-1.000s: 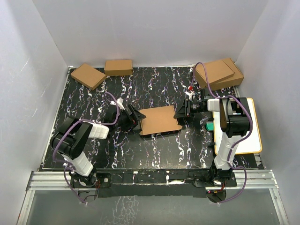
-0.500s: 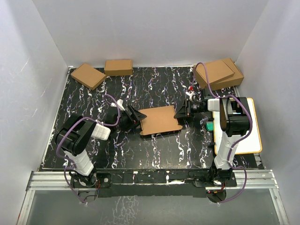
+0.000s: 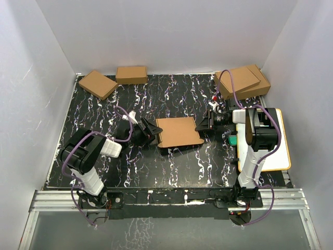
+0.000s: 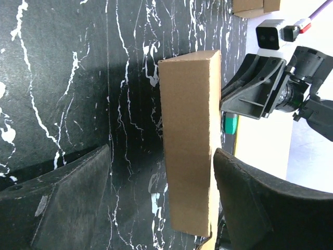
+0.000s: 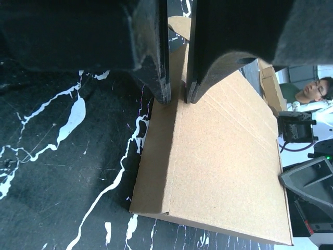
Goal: Fold the paper box
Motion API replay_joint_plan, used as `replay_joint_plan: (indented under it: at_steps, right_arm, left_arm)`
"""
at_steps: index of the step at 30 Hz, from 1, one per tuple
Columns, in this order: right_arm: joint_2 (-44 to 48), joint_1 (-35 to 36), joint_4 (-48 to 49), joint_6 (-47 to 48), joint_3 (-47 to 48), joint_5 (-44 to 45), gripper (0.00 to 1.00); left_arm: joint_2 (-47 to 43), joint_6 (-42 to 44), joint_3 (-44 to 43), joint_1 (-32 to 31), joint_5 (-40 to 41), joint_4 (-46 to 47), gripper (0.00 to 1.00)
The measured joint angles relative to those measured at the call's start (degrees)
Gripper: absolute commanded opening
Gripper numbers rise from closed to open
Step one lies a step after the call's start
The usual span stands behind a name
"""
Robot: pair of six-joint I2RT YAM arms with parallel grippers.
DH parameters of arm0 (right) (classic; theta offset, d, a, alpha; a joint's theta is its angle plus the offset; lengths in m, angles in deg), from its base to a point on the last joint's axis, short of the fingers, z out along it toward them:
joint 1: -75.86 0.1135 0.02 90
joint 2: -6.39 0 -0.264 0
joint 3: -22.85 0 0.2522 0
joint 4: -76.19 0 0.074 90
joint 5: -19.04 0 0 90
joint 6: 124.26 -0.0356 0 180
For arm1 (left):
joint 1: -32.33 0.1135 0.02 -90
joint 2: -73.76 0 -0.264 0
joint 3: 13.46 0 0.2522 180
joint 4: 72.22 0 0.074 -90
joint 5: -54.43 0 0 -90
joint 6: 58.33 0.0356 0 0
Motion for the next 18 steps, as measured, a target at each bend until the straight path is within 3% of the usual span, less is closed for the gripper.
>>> replay_joint_plan:
  at_steps: [11, 18]
  right_arm:
    - [-0.4, -0.3, 0.1, -0.1, 0.0, -0.7, 0.2]
    - [-0.6, -0.5, 0.2, -0.1, 0.0, -1.2, 0.21]
  left_arm:
    - [2.3, -2.5, 0.0, -0.8, -1.3, 3.6, 0.78]
    - [2.7, -4.4, -0.7, -2.0, -1.2, 4.0, 0.62]
